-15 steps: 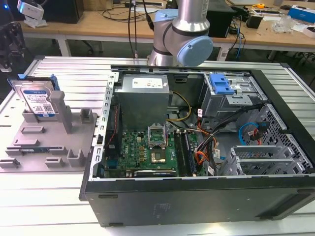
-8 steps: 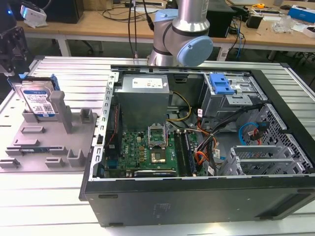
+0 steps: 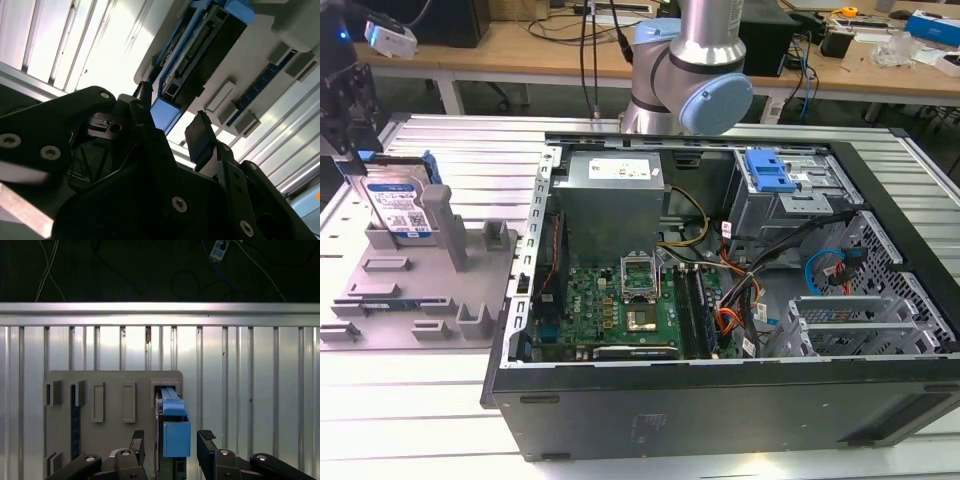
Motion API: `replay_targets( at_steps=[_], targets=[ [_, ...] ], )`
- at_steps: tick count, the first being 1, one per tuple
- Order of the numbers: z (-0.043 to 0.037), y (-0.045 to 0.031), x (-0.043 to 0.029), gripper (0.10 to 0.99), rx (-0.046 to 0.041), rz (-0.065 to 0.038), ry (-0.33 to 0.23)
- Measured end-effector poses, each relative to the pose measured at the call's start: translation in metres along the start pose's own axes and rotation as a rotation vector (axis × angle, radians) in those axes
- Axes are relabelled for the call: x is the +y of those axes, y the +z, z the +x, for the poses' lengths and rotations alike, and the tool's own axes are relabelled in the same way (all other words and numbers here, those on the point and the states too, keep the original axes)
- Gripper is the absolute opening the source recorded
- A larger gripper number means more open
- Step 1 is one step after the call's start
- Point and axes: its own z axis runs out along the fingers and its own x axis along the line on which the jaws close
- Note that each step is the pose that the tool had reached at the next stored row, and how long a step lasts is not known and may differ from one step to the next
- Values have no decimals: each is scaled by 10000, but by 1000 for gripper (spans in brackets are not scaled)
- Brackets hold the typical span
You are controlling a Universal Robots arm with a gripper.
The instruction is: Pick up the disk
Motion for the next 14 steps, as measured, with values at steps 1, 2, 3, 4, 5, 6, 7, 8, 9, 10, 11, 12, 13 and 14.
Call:
replay_targets(
  at_steps=[1,2,3,4,5,6,7,8,9,10,11,12,13,14],
  targets=[
    [0,9,0,541,1,1,-1],
    [0,16,-1,541,0,1,-1],
    [-1,29,-1,541,1,1,-1],
    [-1,38,-1,541,1,1,0],
    [-1,46,-1,541,1,1,-1],
    [-2,53,-1,541,2,1,-1],
    [-2,65,-1,541,2,1,-1],
    [-3,71,-1,541,3,1,-1],
    [-3,78,-1,541,3,1,-1],
    [-4,93,-2,541,3,1,-2],
    [-5,105,-2,541,4,1,-3],
    [-5,121,-2,541,4,1,-3],
    [-6,141,-1,541,4,1,-3],
    [-6,153,3,541,4,1,-2]
  ],
)
